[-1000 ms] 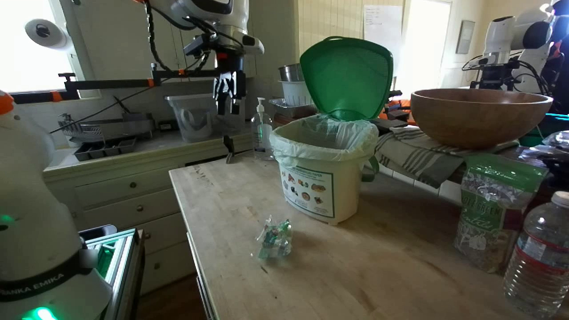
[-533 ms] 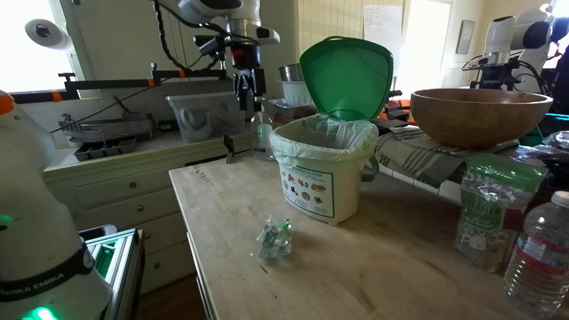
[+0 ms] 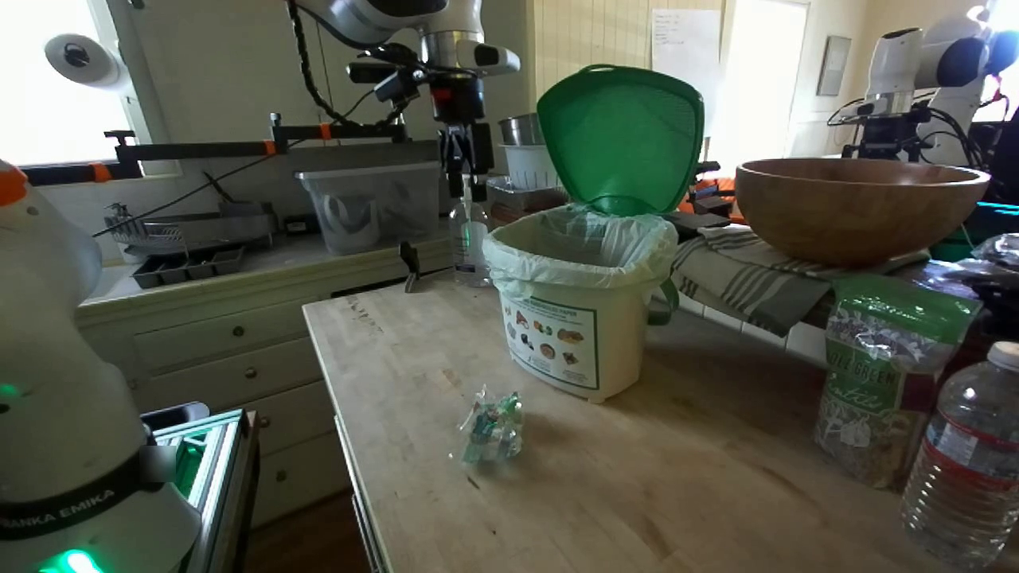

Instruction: Remove the plastic bottle from the trash can and place it on the counter top

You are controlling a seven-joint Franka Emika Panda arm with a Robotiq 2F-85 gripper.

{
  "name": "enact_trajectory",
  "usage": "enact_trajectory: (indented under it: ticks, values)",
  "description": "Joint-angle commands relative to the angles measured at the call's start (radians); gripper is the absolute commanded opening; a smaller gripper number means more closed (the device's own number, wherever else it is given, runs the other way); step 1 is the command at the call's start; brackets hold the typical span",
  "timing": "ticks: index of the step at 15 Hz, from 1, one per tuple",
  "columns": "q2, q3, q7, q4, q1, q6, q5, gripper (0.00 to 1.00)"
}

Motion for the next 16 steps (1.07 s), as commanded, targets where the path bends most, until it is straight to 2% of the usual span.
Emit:
enact_trajectory:
  ticks: [1, 4, 11, 16]
  values:
    - [0.001, 0.001, 0.001, 0.003, -0.001, -0.003, 0.000, 1.00]
    - [0.020, -0.013, 0.140, -0.002, -0.029, 0.073, 0.036, 1.00]
    - [0.052, -0.035, 0.370, -0.028, -0.072, 0.279, 0.112, 1.00]
    - [0.069, -0.041, 0.527, -0.047, -0.099, 0.338, 0.118, 1.00]
